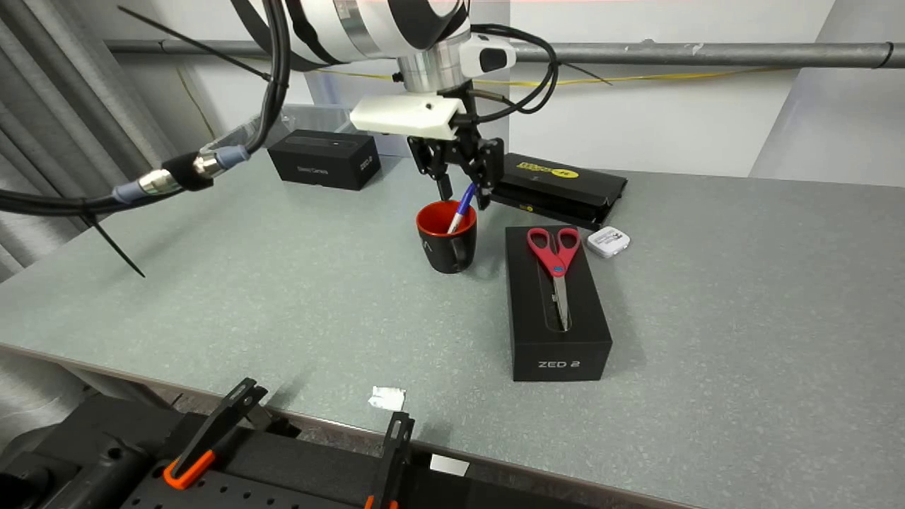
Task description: Take the marker out of the black cup and put it on the table
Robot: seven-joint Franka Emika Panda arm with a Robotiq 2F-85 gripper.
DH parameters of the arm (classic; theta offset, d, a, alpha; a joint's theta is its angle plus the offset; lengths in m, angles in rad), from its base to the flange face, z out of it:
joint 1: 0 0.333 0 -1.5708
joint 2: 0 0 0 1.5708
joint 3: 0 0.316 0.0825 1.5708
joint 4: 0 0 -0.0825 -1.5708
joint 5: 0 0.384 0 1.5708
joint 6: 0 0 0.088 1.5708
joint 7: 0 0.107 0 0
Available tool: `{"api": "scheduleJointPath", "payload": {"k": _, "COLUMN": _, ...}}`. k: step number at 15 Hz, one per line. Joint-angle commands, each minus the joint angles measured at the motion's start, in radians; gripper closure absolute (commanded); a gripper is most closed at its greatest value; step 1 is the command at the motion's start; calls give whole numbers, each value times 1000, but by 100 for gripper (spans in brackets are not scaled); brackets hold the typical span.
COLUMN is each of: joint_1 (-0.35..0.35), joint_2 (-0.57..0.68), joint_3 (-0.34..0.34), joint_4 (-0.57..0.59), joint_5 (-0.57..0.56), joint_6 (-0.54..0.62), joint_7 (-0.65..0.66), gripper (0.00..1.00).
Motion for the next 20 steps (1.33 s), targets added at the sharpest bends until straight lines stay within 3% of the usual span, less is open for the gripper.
{"api": "scheduleJointPath", "payload": {"k": 1, "joint_1": 28, "joint_2": -14, "joint_3": -32, "joint_4": -9, "joint_5": -44, "joint_6": 15, "joint_7": 28, "gripper": 61}}
{"api": "scheduleJointPath", "payload": {"k": 6, "joint_1": 26, "joint_2": -62, "joint_3": -49, "joint_4": -40, "joint_5": -77, "joint_6": 19, "joint_7": 27, "gripper": 98}}
{"api": "scheduleJointPath", "payload": {"k": 10, "joint_1": 6, "joint_2": -142, "joint_3": -27, "joint_4": -82, "joint_5": -47, "joint_6": 4, "joint_7": -14, "gripper": 96}}
{"api": "scheduleJointPath", "payload": {"k": 13, "joint_1": 5, "joint_2": -281, "joint_3": -17, "joint_4": -181, "joint_5": -61, "joint_6": 17, "joint_7": -26, "gripper": 96}}
{"api": "scheduleJointPath", "payload": {"k": 18, "joint_1": -6, "joint_2": -558, "joint_3": 47, "joint_4": -320, "joint_5": -1, "joint_6": -40, "joint_7": -162, "gripper": 96}}
{"api": "scheduleJointPath", "payload": {"k": 20, "joint_1": 20, "joint_2": -578, "joint_3": 66, "joint_4": -307, "joint_5": 70, "joint_6": -84, "joint_7": -240, "gripper": 96}}
